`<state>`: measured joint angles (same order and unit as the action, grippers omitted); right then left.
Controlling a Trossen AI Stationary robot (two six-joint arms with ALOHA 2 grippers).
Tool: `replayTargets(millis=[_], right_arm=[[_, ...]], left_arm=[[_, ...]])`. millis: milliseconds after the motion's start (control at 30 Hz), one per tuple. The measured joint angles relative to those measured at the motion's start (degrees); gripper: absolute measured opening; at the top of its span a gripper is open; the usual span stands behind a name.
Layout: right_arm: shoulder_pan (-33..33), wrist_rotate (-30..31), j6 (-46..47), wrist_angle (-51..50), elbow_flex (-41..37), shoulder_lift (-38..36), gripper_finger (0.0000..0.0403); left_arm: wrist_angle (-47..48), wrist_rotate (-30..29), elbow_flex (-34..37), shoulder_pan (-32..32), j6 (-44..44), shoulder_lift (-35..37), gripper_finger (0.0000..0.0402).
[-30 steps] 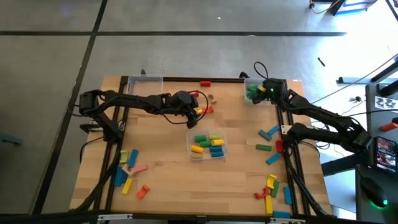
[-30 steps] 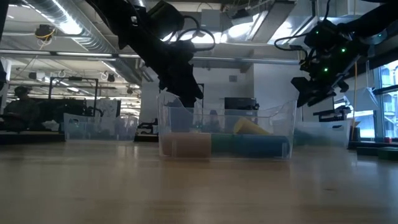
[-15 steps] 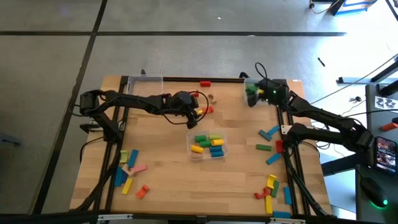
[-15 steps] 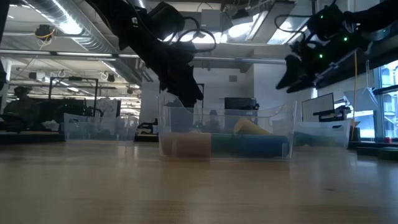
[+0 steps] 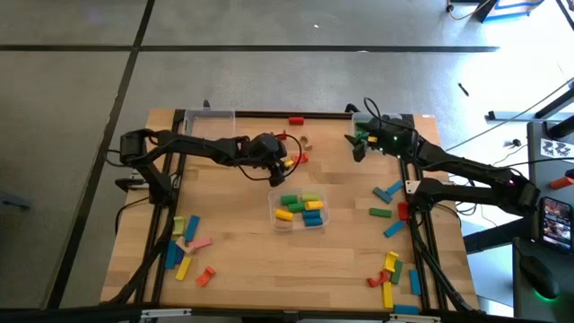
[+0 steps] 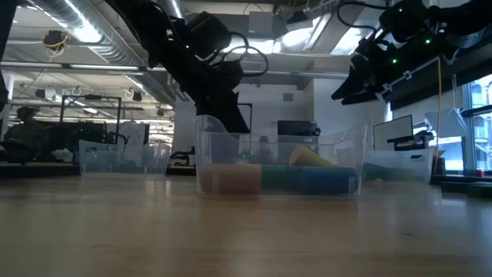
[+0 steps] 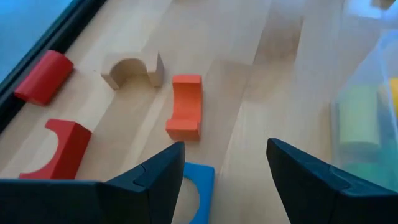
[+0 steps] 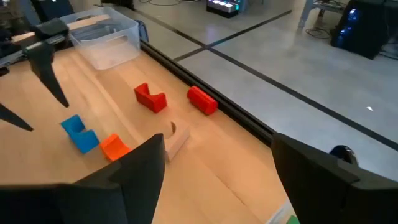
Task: Sort blocks by size
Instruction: Put the blue arch block into the top right transparent bin
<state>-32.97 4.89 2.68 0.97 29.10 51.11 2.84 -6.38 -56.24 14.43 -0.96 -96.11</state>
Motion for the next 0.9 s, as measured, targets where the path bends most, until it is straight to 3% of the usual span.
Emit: replayTargets(millis=[267, 467, 700, 900], right_arm=[[0.0, -0.01, 0.0, -0.84, 0.0, 0.17, 0.0286], [0.0, -0.03, 0.0, -1.05, -0.01, 0.2, 0.0286], [0.0, -0.04, 0.0, -1.07, 0.0, 0.2, 0.0286], [0.0, -2.56, 0.02, -1.01, 0.0, 1.13, 0.0286]], left_arm=[[6.02, 0.01, -0.01, 1.97, 3.45, -1.5, 0.0225], [5.54, 0.0, -0.01, 2.24, 10.05, -5.83, 0.0225], [5.0, 0.01, -0.01, 2.24, 11.69, -9.56, 0.0224], [3.64, 0.01, -0.01, 2.24, 11.97, -9.75, 0.0172]])
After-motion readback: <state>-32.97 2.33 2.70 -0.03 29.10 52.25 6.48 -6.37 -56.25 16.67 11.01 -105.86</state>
